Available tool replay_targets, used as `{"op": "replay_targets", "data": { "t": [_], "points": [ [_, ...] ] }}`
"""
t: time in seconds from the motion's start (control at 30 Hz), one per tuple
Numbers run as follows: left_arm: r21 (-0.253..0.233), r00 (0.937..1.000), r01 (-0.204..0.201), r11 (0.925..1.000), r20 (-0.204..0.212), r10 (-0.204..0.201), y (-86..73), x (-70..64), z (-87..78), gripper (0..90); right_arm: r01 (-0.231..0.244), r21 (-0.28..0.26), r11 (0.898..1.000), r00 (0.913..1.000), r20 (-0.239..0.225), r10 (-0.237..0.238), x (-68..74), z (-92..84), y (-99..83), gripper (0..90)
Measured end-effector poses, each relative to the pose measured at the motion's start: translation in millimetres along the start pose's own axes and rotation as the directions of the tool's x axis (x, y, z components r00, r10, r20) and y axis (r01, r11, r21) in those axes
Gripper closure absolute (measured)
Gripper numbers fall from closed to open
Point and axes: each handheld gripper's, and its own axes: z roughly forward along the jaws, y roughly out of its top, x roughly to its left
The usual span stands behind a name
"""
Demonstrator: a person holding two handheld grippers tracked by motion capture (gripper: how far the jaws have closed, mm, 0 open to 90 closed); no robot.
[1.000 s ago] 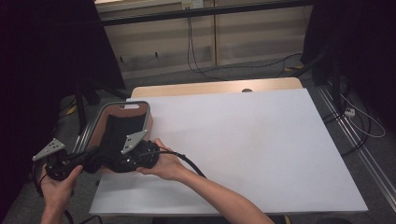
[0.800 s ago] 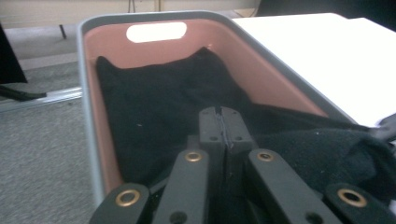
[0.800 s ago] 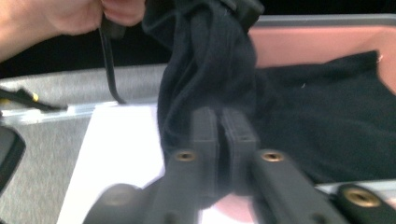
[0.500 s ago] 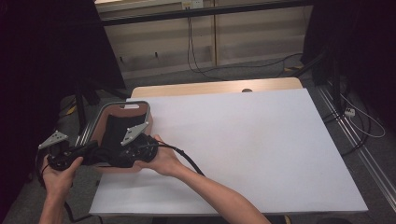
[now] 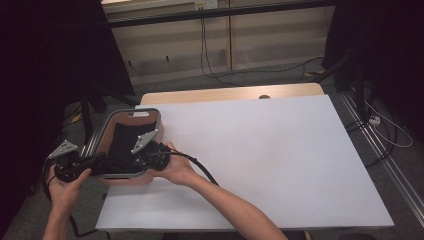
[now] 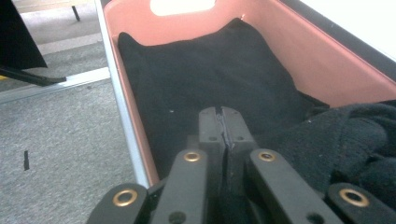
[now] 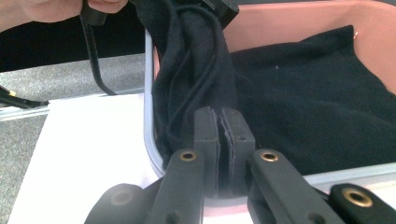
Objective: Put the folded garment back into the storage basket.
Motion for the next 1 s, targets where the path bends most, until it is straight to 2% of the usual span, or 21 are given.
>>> {"op": "replay_targets", "data": {
  "t": [0.1,0.2,0.37,0.43,0.53,0.63,0.7,0.8,0.9,1.0],
  "points": [
    [0.002,0.9999,0.004,1.0000,0.011,-0.004,-1.2,1.4,0.8,88.1,0.003,0.001,1.000,1.0000,-0.001,-0.003,-1.1,-0.8,0.1,85.8],
    [0.028,0.9996,-0.027,0.9993,-0.010,0.027,-1.4,-0.8,1.4,88.1,0.002,0.005,1.000,1.0000,0.007,-0.002,-0.4,-0.1,0.4,85.5],
    [0.026,0.9999,-0.014,0.9996,-0.006,0.014,-1.4,0.8,1.2,86.4,0.000,0.007,1.000,1.0000,0.009,0.000,-1.9,2.1,1.0,83.5],
    [0.007,0.9999,0.009,0.9999,-0.007,-0.009,-2.2,1.8,0.6,82.6,-0.002,0.009,1.000,0.9999,0.012,0.002,-1.8,2.1,1.3,82.6],
    [-0.023,0.9988,0.021,0.9995,-0.044,-0.022,-1.2,2.4,-3.3,65.3,-0.001,0.007,1.000,0.9997,0.026,0.001,-2.1,2.0,1.1,77.8],
    [-0.076,0.9974,0.044,0.9962,-0.053,-0.048,2.3,1.9,-7.7,52.6,-0.013,0.000,1.000,0.9992,0.039,0.013,-3.3,1.2,0.6,72.4],
    [-0.091,0.9968,0.041,0.9950,-0.065,-0.047,5.1,2.0,-10.4,42.7,-0.019,-0.007,1.000,0.9988,0.044,0.019,-3.3,-0.7,1.2,68.3],
    [-0.117,0.9962,0.046,0.9920,-0.068,-0.054,7.1,0.4,-11.6,34.6,-0.029,-0.029,0.999,0.9985,0.045,0.031,-3.4,-4.5,2.6,61.1],
    [-0.152,0.9950,0.075,0.9855,-0.053,-0.084,6.6,-1.6,-11.8,25.9,-0.038,-0.041,0.998,0.9983,0.042,0.040,-3.2,-6.4,1.9,57.6],
    [-0.168,0.9928,0.076,0.9828,-0.079,-0.091,7.0,-3.1,-13.7,20.9,-0.045,-0.049,0.998,0.9976,0.050,0.047,-4.3,-6.6,-0.3,54.2]
  ]
}}
